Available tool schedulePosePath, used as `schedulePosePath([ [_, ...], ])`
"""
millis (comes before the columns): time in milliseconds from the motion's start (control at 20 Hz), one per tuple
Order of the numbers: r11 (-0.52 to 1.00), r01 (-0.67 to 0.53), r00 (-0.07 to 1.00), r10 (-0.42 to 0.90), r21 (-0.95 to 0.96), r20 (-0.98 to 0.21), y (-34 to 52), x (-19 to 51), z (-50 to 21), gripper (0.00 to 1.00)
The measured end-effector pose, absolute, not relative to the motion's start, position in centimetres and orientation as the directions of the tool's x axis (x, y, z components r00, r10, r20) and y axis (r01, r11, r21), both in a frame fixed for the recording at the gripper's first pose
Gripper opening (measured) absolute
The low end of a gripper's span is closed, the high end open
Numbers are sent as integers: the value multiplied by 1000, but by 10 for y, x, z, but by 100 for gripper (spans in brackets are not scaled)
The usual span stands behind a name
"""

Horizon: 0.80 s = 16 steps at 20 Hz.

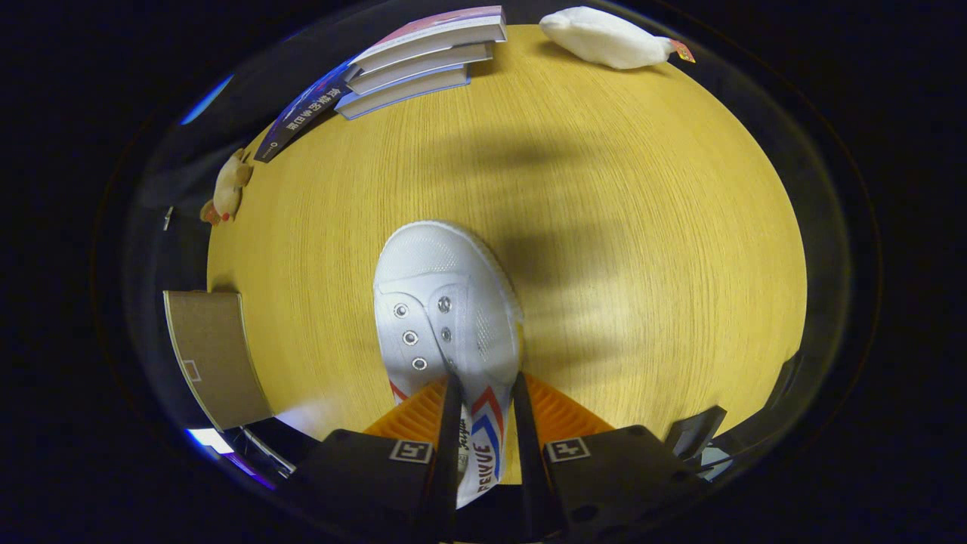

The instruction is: Open the storage box then place both shoes into the box .Put the left shoe in first, then the right shoe, with the right side of both shoes facing outward in a uniform manner.

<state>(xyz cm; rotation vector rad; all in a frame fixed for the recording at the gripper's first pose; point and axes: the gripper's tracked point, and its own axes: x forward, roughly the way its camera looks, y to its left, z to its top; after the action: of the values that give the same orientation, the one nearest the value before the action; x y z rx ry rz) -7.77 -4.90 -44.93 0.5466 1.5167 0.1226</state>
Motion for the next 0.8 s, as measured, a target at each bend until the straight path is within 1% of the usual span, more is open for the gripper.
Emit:
schedulePosePath([
  [50, 864, 266, 91, 419, 427, -904, -50, -77, -446, 27],
  [150, 834, 299, 135, 445, 464, -885, -51, -75, -442, 15],
  [300, 762, 383, 170, 498, 523, -850, -43, -74, -424, 15],
  [400, 722, 402, 203, 530, 563, -824, -35, -75, -395, 15],
  [600, 675, 376, 275, 573, 635, -772, -8, -56, -343, 15],
  [800, 624, 330, 323, 631, 708, -706, 33, -41, -281, 15],
])
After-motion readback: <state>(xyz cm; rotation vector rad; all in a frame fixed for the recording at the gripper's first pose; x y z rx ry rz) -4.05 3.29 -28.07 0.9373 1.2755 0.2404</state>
